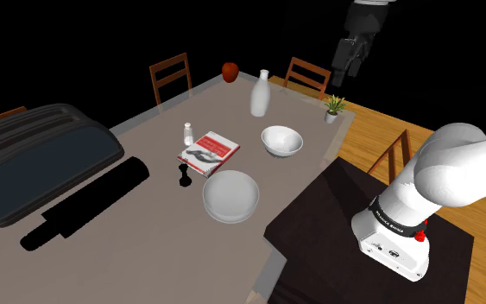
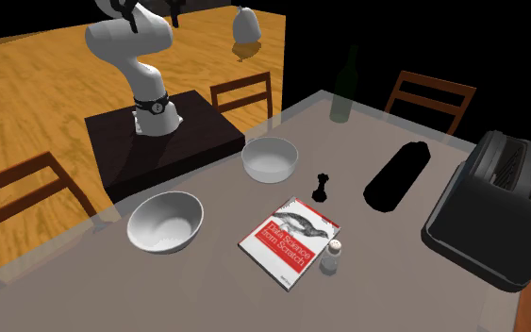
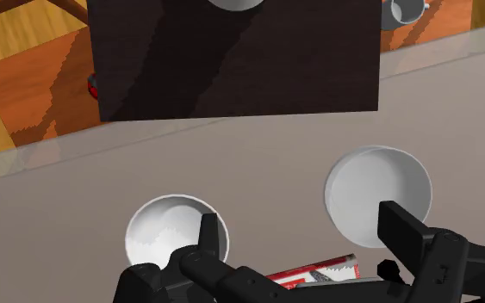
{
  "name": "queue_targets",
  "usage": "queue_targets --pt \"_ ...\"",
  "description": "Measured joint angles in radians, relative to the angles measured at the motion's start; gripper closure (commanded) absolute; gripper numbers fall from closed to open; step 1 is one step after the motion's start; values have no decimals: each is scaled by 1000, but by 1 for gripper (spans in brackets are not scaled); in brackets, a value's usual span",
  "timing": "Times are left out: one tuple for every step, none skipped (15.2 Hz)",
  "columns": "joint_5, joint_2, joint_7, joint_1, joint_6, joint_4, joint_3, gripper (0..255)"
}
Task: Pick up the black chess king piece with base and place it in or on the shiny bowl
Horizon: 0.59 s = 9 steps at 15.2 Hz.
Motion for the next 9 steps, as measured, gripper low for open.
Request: queue_targets --pt "0 0 0 0 0 0 0 0" --pt "4 9 6 2 16 -8 5 0" --pt "12 25 17 6 44 -19 16 0" --pt "21 40 29 10 69 -25 28 0" --pt "28 63 41 14 94 -26 39 0" --pt "36 77 54 18 123 -39 52 0" --pt "44 105 68 23 158 -44 66 0" --pt "49 133 77 25 189 -45 75 0" --pt "55 165 90 28 223 -45 87 0"
